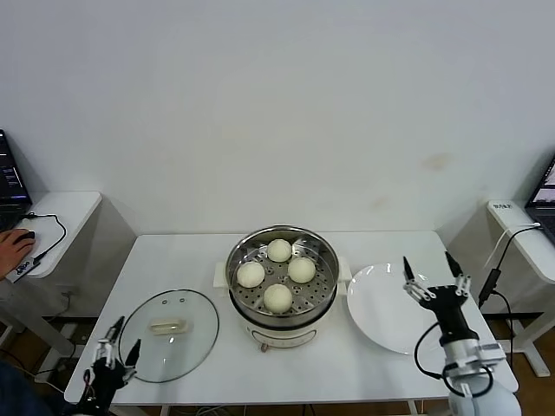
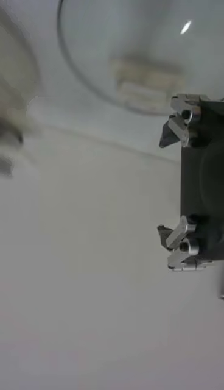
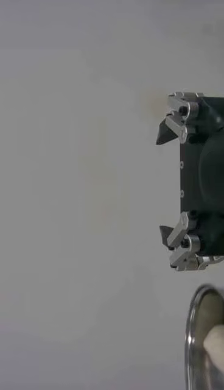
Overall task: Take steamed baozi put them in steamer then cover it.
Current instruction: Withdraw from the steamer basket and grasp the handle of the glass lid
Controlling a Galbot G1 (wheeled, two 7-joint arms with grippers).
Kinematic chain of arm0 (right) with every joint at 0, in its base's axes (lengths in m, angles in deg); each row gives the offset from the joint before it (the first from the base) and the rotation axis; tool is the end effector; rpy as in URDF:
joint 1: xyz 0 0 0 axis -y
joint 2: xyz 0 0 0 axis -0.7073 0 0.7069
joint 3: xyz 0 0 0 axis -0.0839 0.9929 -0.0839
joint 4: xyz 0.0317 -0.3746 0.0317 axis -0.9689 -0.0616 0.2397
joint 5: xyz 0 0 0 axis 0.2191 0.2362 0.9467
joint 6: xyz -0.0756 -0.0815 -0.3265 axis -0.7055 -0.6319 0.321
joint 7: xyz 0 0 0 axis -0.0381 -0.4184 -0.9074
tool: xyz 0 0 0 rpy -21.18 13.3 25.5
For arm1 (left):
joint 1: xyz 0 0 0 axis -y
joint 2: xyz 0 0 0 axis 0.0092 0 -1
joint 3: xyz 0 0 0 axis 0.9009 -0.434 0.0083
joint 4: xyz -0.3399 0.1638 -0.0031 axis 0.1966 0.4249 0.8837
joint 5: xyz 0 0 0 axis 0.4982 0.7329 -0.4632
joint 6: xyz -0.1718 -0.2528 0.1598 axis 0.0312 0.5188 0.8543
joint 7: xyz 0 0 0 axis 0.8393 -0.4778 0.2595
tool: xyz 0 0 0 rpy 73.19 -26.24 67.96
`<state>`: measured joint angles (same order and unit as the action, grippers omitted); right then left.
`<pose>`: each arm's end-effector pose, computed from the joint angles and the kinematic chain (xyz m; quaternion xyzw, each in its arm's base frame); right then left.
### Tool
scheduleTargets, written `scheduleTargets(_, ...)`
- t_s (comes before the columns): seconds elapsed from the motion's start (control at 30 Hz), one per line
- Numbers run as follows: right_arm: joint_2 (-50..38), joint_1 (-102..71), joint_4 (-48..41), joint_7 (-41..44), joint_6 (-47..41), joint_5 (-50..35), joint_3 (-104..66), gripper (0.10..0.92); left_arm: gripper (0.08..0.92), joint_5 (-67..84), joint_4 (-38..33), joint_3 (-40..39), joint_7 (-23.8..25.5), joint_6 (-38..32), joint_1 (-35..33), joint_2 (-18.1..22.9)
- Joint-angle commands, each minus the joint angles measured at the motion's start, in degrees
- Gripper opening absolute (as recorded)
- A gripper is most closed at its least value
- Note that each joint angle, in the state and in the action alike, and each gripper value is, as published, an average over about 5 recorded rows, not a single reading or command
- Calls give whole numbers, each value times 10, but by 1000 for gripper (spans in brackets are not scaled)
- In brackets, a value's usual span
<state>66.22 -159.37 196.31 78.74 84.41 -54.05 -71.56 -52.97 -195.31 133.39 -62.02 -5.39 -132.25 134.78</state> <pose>0.1949 -0.1357 -0.3137 -0.0113 0.9942 -0.0384 0.1003 0.0944 0.1607 -0.3558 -0.0628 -0.7206 -0.6895 0.0361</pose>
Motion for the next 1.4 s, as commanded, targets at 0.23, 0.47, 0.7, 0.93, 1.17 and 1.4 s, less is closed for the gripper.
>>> scheduleTargets(0.23, 41, -66, 33, -10, 7, 2, -51, 823, 823, -130, 93, -57, -3, -32, 114, -3)
scheduleTargets(0.47, 47, -76, 41, -13, 5, 5, -51, 823, 823, -118, 157, -73, 3, -31, 155, -10)
scheduleTargets(0.7, 52, -84, 49, -13, 4, 5, -53, 823, 823, -118, 194, -82, 4, -31, 182, -13)
scheduleTargets(0.93, 59, -94, 56, -13, 6, 7, -53, 823, 823, -116, 216, -83, 3, -30, 210, -17)
scheduleTargets(1.17, 67, -100, 53, -13, 10, 14, -44, 823, 823, -113, 225, -88, 5, -27, 227, -18)
scheduleTargets(1.4, 70, -102, 53, -11, 10, 16, -37, 823, 823, -111, 235, -90, 9, -22, 251, -17)
